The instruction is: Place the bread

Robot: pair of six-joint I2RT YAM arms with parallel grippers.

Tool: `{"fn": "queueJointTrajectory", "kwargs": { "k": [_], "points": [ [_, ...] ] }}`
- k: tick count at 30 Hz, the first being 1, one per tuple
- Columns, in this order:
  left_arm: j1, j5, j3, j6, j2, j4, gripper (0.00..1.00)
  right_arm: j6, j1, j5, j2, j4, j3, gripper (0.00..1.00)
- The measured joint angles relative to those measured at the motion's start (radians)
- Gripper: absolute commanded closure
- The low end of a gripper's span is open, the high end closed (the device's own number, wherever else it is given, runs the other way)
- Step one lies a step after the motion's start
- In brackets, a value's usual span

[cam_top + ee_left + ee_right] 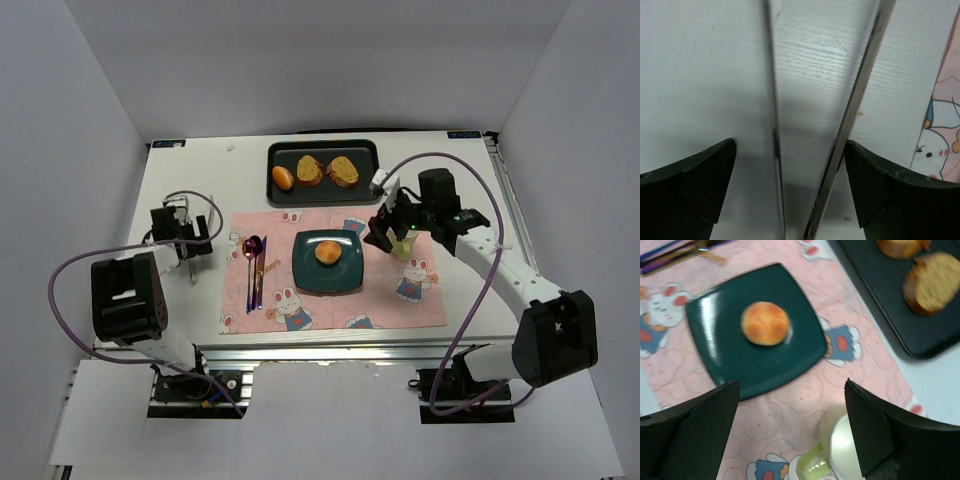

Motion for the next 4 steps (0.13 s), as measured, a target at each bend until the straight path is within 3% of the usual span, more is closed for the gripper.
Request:
{"fn": "queueJointTrajectory", "kwargs": {
  "k": [4],
  "points": [
    [0.018, 0.006, -0.018, -0.033, -0.064, -0.049, 0.02, 0.086, 0.017, 0.142, 0.011, 0.035, 0.009, 0.11]
  ]
}}
